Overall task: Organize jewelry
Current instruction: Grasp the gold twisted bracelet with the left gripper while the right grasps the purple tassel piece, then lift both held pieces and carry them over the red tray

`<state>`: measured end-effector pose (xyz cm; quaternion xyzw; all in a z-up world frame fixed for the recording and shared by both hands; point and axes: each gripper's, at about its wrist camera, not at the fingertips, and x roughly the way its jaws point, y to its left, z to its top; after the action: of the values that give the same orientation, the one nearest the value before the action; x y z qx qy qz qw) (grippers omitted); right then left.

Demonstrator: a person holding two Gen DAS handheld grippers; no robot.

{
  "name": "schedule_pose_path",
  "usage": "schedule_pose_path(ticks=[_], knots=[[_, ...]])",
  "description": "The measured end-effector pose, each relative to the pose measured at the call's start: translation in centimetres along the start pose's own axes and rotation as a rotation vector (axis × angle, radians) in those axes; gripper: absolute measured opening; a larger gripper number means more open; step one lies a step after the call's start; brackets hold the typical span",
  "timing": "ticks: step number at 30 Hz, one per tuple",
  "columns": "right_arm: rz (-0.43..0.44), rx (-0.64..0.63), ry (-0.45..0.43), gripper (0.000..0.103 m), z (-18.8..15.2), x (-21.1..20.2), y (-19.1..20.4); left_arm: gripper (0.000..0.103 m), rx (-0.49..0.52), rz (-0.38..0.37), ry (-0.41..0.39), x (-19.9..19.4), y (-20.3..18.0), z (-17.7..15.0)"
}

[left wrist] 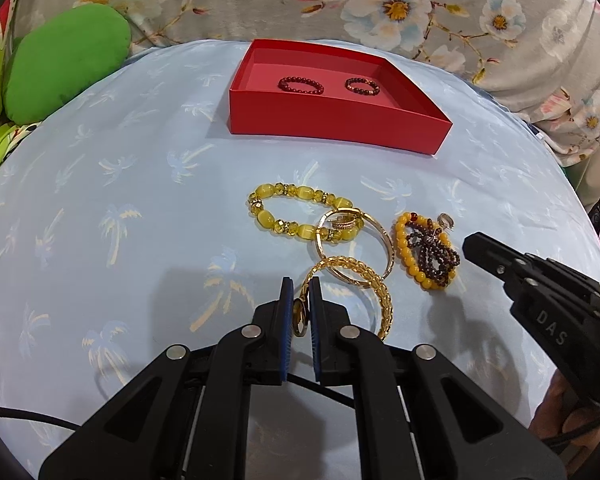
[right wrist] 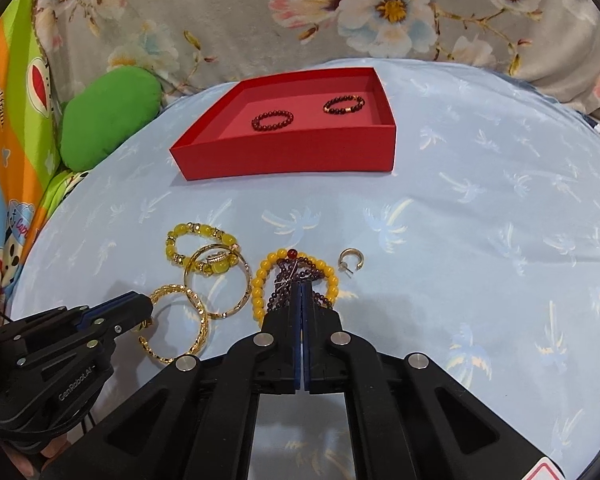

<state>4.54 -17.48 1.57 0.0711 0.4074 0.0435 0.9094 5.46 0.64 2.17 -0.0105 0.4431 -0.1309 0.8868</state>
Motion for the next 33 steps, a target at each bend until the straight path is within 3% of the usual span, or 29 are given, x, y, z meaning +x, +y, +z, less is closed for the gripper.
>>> schedule_pose_path(ticks=[3, 11, 13, 15, 33], knots=[[0.005, 0.013, 0.017, 0.023, 0.0, 0.5, 0.1, 0.008, -0.001, 0.004, -0.001, -0.1, 0.0, -0.1], [0.015, 0.006, 0.063, 0.023, -0.1, 2.8, 0.3, 0.008, -0.013, 0.009, 0.004, 0.0, 0.4, 0.0], [0.013, 0.0, 0.063, 0.02, -0.3, 2.8, 0.3, 0.008, -0.015, 0.008, 0.006, 0.0, 0.5, 0.0], [0.017, -0.003, 0.066, 0.008, -0.4, 2.8, 0.4, 0.008, -0.016, 0.006, 0.006, 0.0, 0.5, 0.0], [0.028, 0.066, -0.082, 0.006, 1.1, -3.6, -1.3, 0.008, -0.004, -0.004, -0.036, -1.9, -0.2, 0.5]])
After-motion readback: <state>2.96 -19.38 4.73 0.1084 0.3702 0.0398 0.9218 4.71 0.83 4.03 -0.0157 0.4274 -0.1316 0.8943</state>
